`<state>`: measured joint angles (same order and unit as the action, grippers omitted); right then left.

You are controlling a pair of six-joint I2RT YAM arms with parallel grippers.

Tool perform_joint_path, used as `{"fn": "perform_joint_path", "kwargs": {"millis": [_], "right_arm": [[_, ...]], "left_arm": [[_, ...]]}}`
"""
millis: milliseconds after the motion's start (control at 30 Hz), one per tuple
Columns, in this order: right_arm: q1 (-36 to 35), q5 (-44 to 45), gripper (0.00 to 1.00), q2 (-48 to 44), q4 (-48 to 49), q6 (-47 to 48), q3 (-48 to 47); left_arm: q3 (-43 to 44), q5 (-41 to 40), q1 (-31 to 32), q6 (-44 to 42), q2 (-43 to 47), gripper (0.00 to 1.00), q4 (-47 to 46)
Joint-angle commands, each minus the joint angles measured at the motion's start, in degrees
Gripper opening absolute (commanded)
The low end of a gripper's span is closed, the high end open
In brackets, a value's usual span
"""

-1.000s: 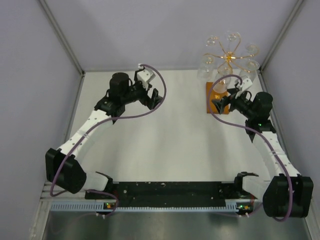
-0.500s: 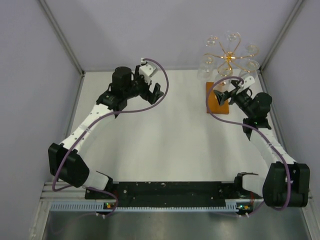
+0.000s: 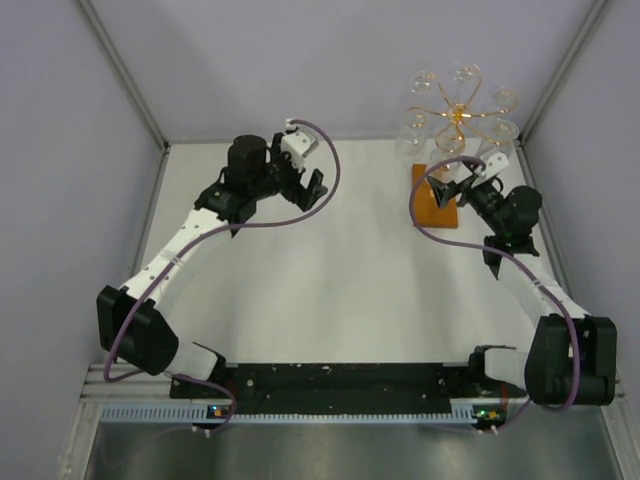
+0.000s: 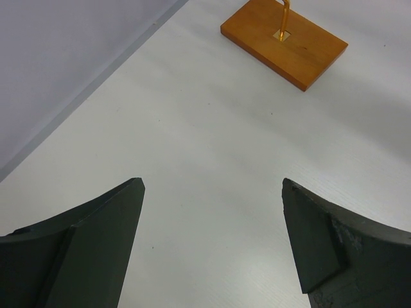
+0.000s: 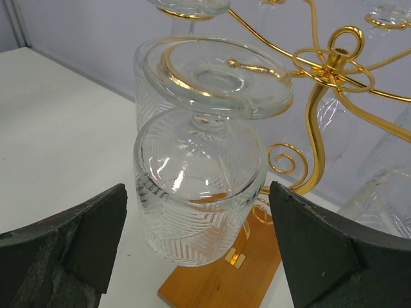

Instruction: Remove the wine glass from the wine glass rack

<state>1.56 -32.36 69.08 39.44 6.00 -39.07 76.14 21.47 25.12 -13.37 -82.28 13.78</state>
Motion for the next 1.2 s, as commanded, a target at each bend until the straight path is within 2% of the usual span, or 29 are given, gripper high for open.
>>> {"fn": "perform_joint_path", "kwargs": {"millis": [0, 333, 500, 800, 900, 967, 1000, 1167], "right_arm": [[-0.6, -0.2, 0.89, 1.5, 4.2, 1.6, -0.9], [-1.2, 2.6, 0.84, 4.1, 7.0, 0.7, -2.7], [-1.2, 0.5, 0.65, 4.4, 5.0, 1.7, -4.2], [-1.2, -2.1, 0.41, 1.1, 0.2, 2.9, -4.9], [-1.2, -3.1, 0.24, 0.1, -1.6, 2.8, -5.2], [-1.2, -3.3, 0.03, -0.7, -2.3, 2.5, -5.2], [-1.2, -3.0, 0.00, -1.0, -2.4, 2.3, -5.2], [-1.2, -2.4, 0.00, -2.2, -2.0, 2.0, -4.9]], "left_arm": [[0.9, -1.0, 0.8, -1.0, 1.2, 0.93, -1.5], [0.9, -2.1, 1.7, -1.8, 1.3, 0.94, -1.6], [0.7, -2.0, 1.8, -1.8, 1.2, 0.94, -2.0], [-0.3, -1.4, 1.8, -0.8, 1.5, 0.94, -3.2], [-0.3, -1.2, 1.7, -0.5, 1.4, 0.94, -3.2], [-0.4, -1.2, 1.8, -0.5, 1.3, 0.94, -3.5], [-0.5, -1.2, 1.8, -0.4, 1.5, 0.94, -3.5], [-1.0, -1.3, 1.8, -0.4, 1.9, 0.94, -3.6]]}}
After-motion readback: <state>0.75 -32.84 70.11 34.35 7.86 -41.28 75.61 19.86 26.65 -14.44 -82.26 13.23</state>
